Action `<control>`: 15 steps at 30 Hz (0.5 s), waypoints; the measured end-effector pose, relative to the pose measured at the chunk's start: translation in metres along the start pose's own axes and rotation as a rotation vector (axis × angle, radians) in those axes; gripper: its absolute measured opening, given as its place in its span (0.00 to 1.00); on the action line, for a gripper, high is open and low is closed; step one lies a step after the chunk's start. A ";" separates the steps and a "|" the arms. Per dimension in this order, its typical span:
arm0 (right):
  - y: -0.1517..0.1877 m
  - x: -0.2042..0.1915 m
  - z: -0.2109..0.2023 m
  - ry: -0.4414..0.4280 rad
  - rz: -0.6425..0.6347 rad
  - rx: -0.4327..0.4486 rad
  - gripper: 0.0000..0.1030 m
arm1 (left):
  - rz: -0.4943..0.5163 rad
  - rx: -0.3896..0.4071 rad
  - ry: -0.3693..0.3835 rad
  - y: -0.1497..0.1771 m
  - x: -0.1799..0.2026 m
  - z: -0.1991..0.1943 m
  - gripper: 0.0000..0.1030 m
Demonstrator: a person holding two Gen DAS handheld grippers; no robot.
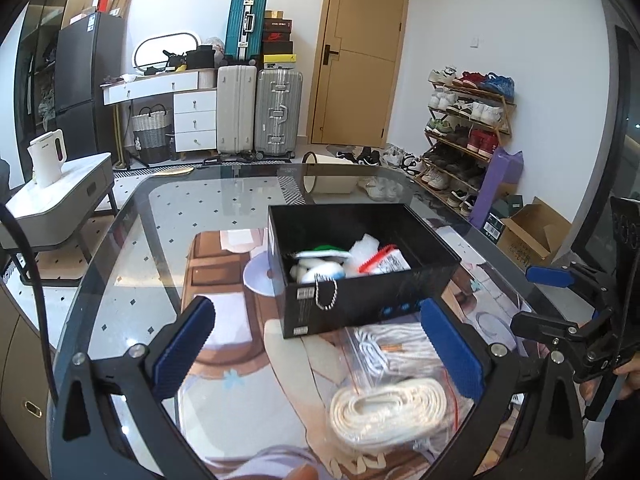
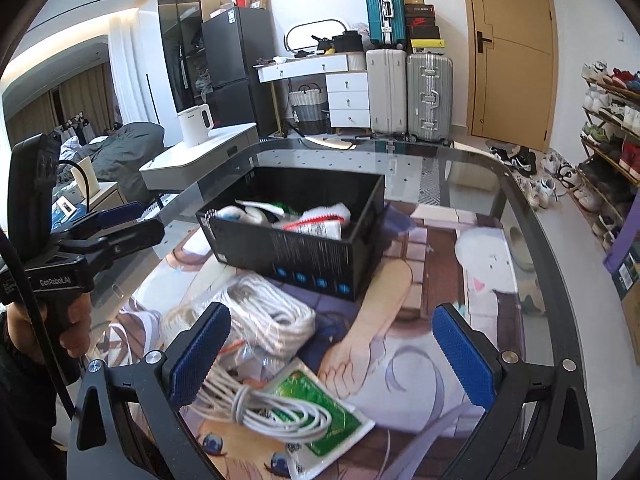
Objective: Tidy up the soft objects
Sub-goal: 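Withdraw both grippers from the box toward the coiled white cables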
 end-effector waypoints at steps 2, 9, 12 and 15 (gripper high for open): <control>0.006 -0.001 -0.001 0.002 0.005 -0.009 0.99 | 0.002 -0.012 0.003 0.006 -0.001 -0.001 1.00; 0.025 0.001 -0.003 0.008 0.030 -0.033 0.99 | 0.007 -0.052 0.001 0.027 -0.003 -0.004 1.00; 0.035 0.002 -0.002 0.008 0.041 -0.049 0.99 | 0.014 -0.054 0.011 0.031 -0.001 -0.006 1.00; 0.044 0.005 -0.002 0.020 0.045 -0.066 0.99 | 0.028 -0.059 0.010 0.035 0.001 -0.007 1.00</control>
Point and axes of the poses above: each gripper's, at about its wrist camera, not at the fingertips, and z roughly the way its jaws point, x to its right, y to its underside, the point moved 6 cm from there along z, roughly the way its jaws point, and after that the axes turned 8 degrees about -z, right-handed, at the moved point
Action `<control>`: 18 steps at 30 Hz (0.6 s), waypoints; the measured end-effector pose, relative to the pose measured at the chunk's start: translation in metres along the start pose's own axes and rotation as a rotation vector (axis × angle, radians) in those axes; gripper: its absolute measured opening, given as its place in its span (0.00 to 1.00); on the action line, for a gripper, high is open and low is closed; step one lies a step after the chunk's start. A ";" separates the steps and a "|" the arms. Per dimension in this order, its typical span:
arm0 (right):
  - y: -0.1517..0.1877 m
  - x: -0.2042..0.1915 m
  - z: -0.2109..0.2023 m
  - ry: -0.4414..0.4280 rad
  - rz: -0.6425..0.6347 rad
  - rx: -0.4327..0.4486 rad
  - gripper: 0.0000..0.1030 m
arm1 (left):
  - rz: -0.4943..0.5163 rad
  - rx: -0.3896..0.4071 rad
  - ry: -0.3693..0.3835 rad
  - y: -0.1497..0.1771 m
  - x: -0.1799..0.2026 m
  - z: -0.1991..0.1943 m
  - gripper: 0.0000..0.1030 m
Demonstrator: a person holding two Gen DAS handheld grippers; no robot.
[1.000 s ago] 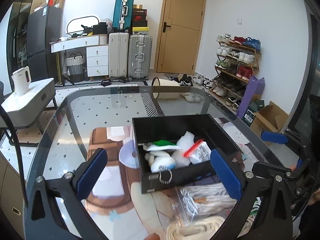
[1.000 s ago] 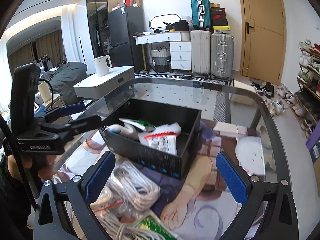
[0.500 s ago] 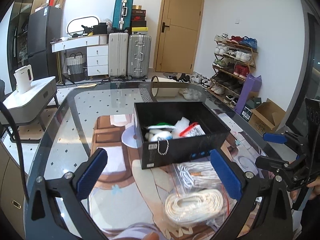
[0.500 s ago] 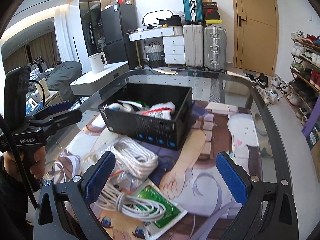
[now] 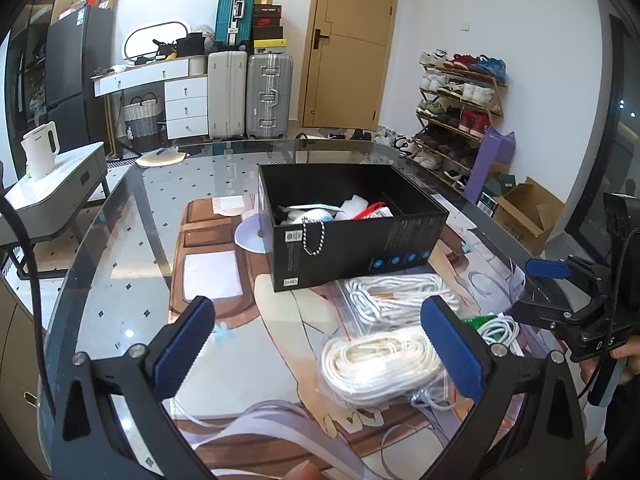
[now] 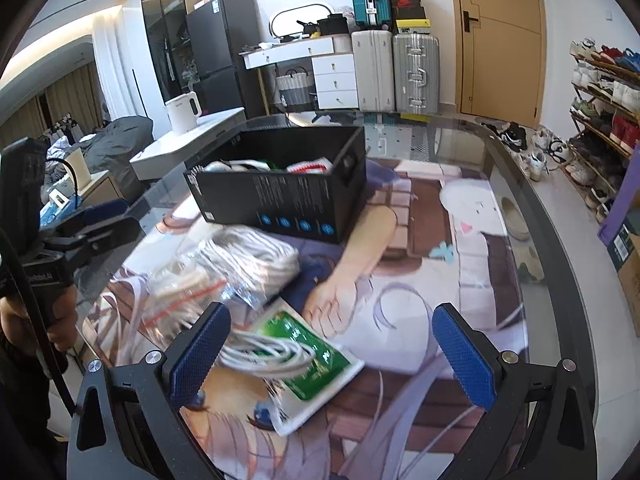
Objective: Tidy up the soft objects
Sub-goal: 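Withdraw both grippers from the box toward the coiled white cables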
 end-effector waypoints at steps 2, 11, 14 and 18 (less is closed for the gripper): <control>0.006 0.002 0.002 0.002 0.008 -0.016 0.99 | 0.003 -0.006 -0.003 0.003 0.000 0.000 1.00; 0.025 0.008 0.007 0.001 0.031 -0.044 0.99 | -0.003 -0.035 -0.003 0.011 -0.001 0.008 1.00; 0.028 0.009 0.005 0.001 0.035 -0.045 0.99 | -0.002 -0.036 -0.007 0.011 -0.001 0.009 1.00; 0.025 0.018 0.004 0.014 0.062 -0.029 0.99 | -0.005 -0.037 -0.012 0.012 -0.004 0.010 1.00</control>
Point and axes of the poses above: each gripper's, at about its wrist camera, not at the fingertips, and z roughly the way its jaws point, x to its right, y to its underside, the point moved 6 cm from there along z, roughly the way its jaws point, and after that the axes turned 8 degrees about -z, right-handed, at the moved point
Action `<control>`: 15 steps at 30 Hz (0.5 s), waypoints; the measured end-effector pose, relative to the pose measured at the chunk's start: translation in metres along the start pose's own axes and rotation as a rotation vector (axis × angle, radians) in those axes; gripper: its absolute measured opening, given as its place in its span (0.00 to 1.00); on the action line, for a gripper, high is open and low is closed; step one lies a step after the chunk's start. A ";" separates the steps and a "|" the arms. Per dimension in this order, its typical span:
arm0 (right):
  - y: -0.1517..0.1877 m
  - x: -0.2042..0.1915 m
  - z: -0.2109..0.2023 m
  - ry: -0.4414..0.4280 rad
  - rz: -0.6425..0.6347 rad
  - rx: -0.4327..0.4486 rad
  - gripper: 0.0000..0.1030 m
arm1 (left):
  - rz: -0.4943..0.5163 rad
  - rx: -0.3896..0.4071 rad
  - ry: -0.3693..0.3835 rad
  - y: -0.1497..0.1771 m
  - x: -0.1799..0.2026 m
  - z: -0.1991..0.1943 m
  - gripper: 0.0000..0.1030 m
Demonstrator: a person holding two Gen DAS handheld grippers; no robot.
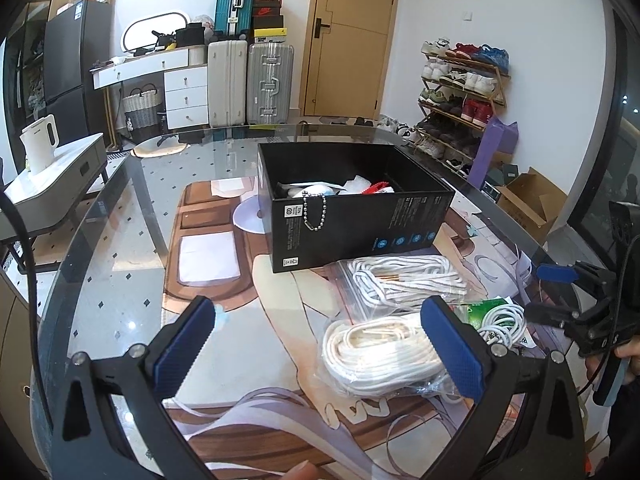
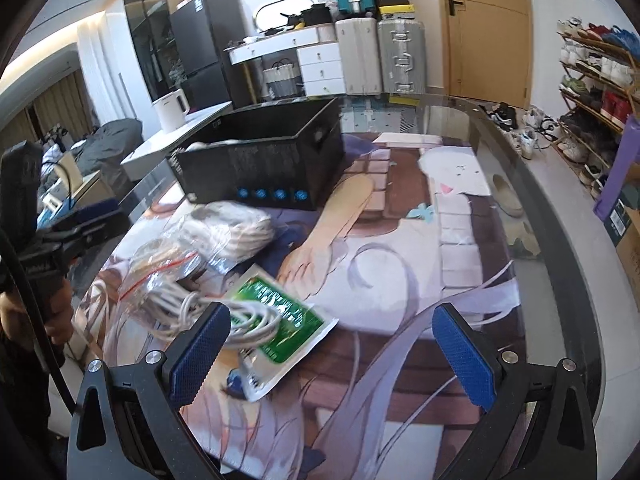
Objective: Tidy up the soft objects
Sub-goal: 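Withdraw both grippers from the box toward the coiled white cables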
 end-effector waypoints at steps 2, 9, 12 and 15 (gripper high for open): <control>-0.005 0.006 0.003 0.013 0.011 0.003 0.99 | -0.003 -0.001 -0.003 0.000 -0.002 0.001 1.00; -0.004 0.007 0.025 0.035 -0.021 -0.061 0.99 | -0.007 -0.010 -0.001 0.002 -0.002 0.003 1.00; 0.000 -0.001 0.026 -0.005 -0.025 -0.066 0.99 | 0.000 -0.015 0.008 0.004 0.000 0.003 1.00; 0.002 -0.008 0.026 -0.019 -0.039 -0.070 0.99 | 0.000 -0.020 0.013 0.004 0.001 0.004 1.00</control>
Point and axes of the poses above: each gripper's, at about its wrist camera, not at the fingertips, and z roughly the way its jaws point, x to its right, y to its underside, the point moved 6 cm from there along z, roughly the way its jaws point, and after that the axes turned 8 degrees about -z, right-handed, at the moved point
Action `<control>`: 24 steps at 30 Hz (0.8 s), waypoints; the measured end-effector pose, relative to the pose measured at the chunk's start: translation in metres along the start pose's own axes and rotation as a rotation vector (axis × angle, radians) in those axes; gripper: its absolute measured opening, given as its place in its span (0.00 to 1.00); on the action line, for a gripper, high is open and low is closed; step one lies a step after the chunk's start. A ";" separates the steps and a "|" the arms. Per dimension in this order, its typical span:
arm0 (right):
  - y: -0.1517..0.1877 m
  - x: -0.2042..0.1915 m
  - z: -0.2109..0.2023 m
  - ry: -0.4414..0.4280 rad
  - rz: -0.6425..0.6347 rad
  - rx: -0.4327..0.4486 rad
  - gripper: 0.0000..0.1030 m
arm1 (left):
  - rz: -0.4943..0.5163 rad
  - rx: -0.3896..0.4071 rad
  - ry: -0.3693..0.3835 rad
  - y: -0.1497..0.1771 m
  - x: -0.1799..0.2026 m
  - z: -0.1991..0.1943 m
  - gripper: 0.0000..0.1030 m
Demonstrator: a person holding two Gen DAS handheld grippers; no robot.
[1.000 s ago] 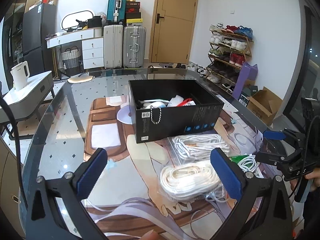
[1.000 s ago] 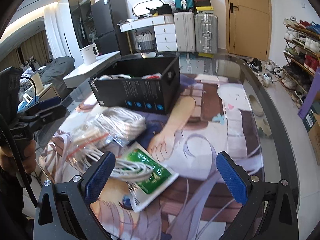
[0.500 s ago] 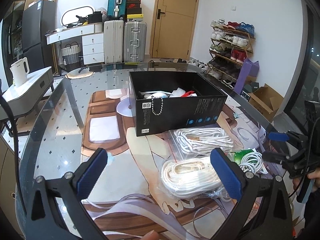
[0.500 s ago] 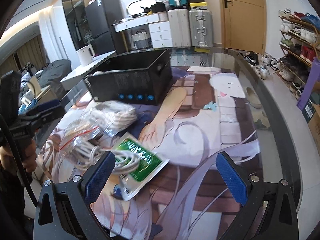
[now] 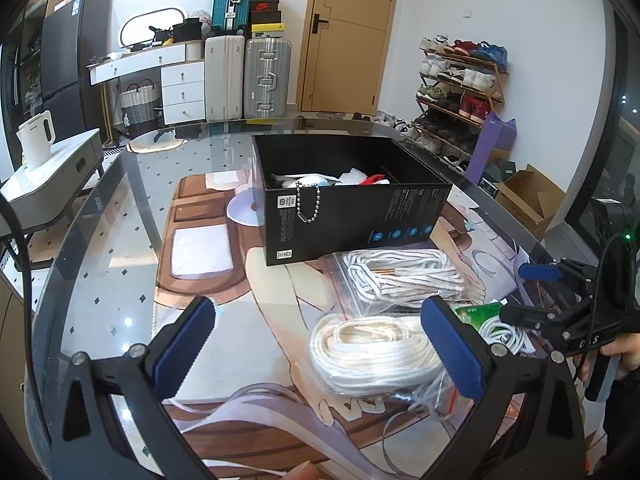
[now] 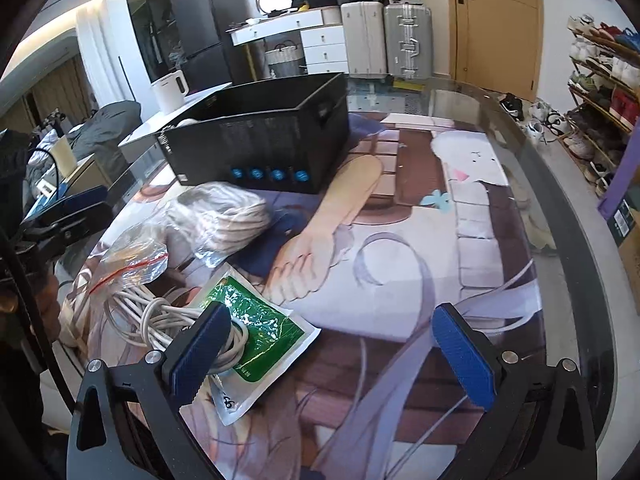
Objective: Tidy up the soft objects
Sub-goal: 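Withdraw both grippers from the box toward the coiled white cables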
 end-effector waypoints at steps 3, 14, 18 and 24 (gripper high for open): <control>0.000 -0.003 -0.001 0.005 -0.008 -0.002 0.99 | -0.001 -0.001 -0.001 0.000 0.000 0.000 1.00; -0.002 -0.005 -0.008 0.001 -0.004 0.021 0.99 | 0.024 -0.071 0.092 0.011 0.016 0.003 1.00; -0.004 -0.008 -0.006 -0.003 -0.012 0.020 0.99 | 0.056 -0.107 0.093 0.019 0.022 0.010 1.00; -0.008 -0.010 -0.006 -0.004 -0.025 0.024 0.99 | 0.035 -0.136 0.117 0.021 0.022 0.019 1.00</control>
Point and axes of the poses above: each gripper's, at about its wrist camera, not at the fingertips, and z roughly the way its jaws point, x to its right, y to its underside, the point moved 6 cm from there along z, roughly the way its jaws point, and after that the axes turned 8 degrees about -z, right-handed, at the moved point
